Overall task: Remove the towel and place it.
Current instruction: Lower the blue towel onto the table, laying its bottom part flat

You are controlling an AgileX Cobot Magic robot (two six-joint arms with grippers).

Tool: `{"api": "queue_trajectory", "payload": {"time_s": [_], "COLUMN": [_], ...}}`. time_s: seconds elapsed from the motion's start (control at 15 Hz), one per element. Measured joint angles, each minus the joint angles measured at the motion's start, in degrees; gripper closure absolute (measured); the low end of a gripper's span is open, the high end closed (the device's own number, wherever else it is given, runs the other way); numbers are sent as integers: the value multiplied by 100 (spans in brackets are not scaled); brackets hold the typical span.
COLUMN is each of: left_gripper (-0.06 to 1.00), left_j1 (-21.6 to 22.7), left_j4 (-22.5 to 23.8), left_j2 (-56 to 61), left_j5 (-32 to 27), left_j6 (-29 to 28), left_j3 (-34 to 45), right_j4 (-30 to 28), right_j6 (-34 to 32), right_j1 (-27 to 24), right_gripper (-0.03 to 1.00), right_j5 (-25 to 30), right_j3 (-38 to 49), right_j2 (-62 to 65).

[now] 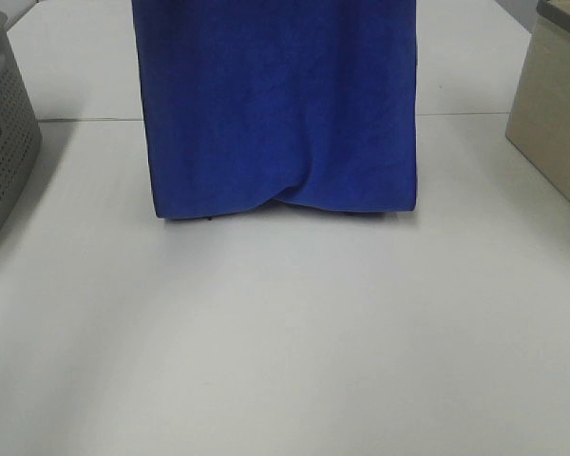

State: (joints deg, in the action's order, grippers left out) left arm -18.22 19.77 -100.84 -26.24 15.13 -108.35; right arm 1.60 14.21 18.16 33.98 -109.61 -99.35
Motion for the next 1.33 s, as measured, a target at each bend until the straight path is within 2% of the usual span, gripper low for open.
{"api": "queue_trajectory", "payload": {"time_s": [0.13,0.33,0.53,0.67,0.8,1.07,1.33], "left_gripper": [94,94,94,94,94,94,94], "left_j1": [69,212,407,424,430,533,596], "left_j4": [367,498,544,544,556,596,630], "left_j2": [-802,-1793,-2767,-2951,-2962,-2962,-3128], "left_j5": [206,561,1432,1662,1730,2263,2338], "left_j6": [0,-6,-6,-6,0,11,17], "left_j3": [-1175,-2573,-4005,-4240,-4257,-4257,-4269], "right_j4": [-74,-46,292,395,544,745,825], "right_j6": [-34,-80,-109,-69,29,52,74], "right_j1": [-115,-223,-344,-372,-390,-401,-395], "right_gripper": [95,95,95,95,95,95,95], "right_j5": [-160,-418,-1043,-1100,-1049,-951,-705], "right_j3": [-974,-2269,-3518,-3684,-3696,-3696,-3696], "right_j2": [-785,-1702,-2469,-2550,-2550,-2550,-2550]}}
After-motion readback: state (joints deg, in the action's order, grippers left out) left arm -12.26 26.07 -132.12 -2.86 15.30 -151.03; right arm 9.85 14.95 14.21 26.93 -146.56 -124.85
